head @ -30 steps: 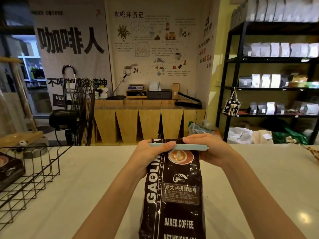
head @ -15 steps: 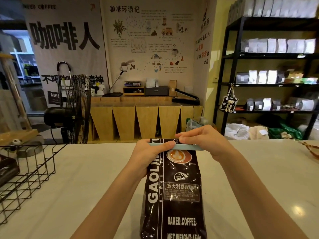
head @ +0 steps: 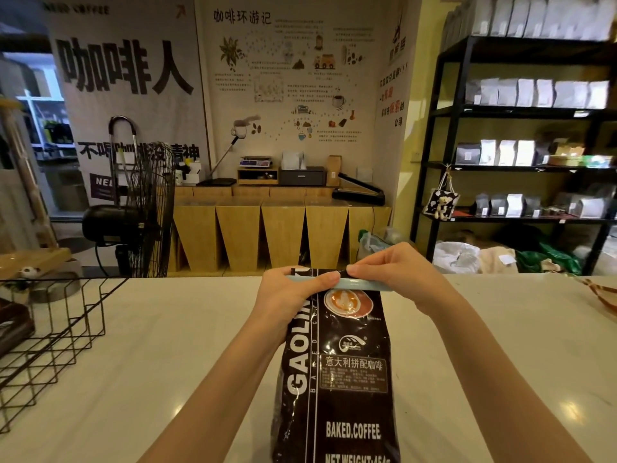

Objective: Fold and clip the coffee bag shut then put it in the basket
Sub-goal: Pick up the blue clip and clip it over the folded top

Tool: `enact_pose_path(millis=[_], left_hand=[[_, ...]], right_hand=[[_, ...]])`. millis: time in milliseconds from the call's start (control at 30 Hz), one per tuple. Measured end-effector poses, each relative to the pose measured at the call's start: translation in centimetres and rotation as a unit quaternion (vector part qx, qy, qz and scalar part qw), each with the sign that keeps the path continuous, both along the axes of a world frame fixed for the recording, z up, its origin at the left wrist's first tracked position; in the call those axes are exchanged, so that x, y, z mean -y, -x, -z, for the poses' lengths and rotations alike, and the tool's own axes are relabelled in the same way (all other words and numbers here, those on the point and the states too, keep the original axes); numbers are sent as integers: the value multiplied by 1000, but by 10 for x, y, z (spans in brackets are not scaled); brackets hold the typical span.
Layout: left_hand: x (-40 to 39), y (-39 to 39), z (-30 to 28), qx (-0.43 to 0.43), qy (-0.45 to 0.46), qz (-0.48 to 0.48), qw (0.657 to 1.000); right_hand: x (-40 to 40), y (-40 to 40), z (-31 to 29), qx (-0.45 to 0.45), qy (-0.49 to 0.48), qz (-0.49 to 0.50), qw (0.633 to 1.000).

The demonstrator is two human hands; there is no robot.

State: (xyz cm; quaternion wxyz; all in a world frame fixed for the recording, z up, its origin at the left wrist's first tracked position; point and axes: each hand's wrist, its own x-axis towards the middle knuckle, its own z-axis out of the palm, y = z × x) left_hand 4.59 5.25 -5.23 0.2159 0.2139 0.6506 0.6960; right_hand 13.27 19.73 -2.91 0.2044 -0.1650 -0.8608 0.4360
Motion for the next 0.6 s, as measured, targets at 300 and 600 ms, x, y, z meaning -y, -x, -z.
enact_pose_path(millis=[300,600], left_hand=[[9,7,-8,-34,-6,-30,999],[22,20,-16,-102,-80,-119,984]], right_hand=[[-4,1,-1,-2,-57,-79,995],[1,17,16,-174,223,-121,952]])
